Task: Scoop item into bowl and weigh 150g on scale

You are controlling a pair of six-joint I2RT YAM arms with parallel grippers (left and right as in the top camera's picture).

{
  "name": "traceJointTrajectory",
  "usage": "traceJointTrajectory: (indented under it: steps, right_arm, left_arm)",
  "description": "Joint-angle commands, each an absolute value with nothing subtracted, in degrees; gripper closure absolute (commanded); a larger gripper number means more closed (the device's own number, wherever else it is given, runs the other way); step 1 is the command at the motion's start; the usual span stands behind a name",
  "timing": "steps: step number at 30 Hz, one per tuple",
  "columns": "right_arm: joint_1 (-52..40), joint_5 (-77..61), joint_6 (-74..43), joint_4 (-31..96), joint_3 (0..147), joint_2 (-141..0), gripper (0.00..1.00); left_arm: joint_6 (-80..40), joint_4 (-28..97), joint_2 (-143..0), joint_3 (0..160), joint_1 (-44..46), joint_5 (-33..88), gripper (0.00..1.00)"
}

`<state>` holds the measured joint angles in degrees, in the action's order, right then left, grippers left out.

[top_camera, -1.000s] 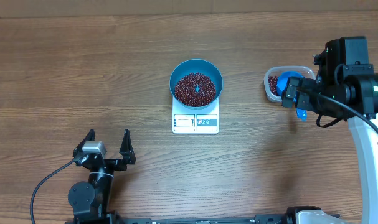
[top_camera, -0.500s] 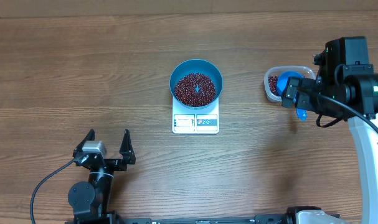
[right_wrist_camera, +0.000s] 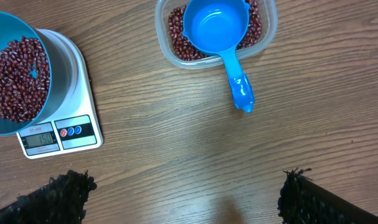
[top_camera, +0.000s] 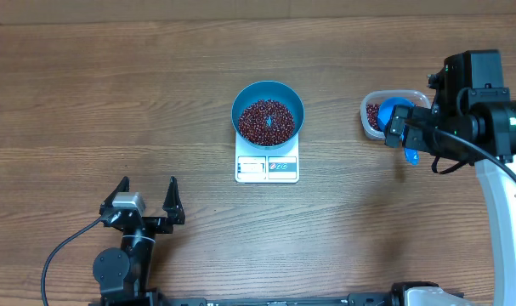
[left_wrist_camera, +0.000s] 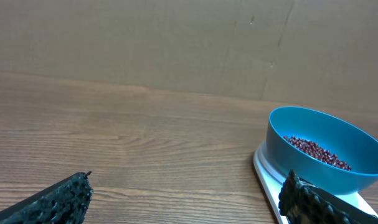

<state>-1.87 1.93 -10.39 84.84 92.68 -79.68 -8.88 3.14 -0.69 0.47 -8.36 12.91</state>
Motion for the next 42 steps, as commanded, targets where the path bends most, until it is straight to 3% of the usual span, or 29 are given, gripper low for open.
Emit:
traceJointTrajectory:
  steps: [1,15,23,27,37,42]
  right_arm:
    - [-1.7,2.5,-9.5,84.5,94.0,-79.7,0.0]
    - [-1.7,2.5,-9.5,84.6,94.0,-78.9,0.0]
    - [-1.8,2.7,-10.4,70.6,93.1,-71.6,0.0]
    - [-1.9,2.3,-10.4,60.1,87.6,-65.8,0.0]
    - [-1.9,-5.5,-10.4,13.6,53.1,-43.5,0.0]
    - [-1.9,-6.2,-10.4,-1.2,39.8,-35.8,0.0]
  left_arm:
    - [-9.4,3.2,-0.2,0.3,-8.8,13.6,0.0]
    - [-9.4,3.2,-0.2,0.3,-8.8,13.6,0.0]
    - [-9.4,3.2,-0.3,0.3,-8.8,13.6,0.0]
    - [-9.4,3.2,-0.3,0.3,-8.8,13.6,0.01]
    - [-9.4,3.2,-0.3,0.3,-8.8,13.6,0.01]
    - [-9.4,3.2,-0.3,0.3,-8.8,13.6,0.0]
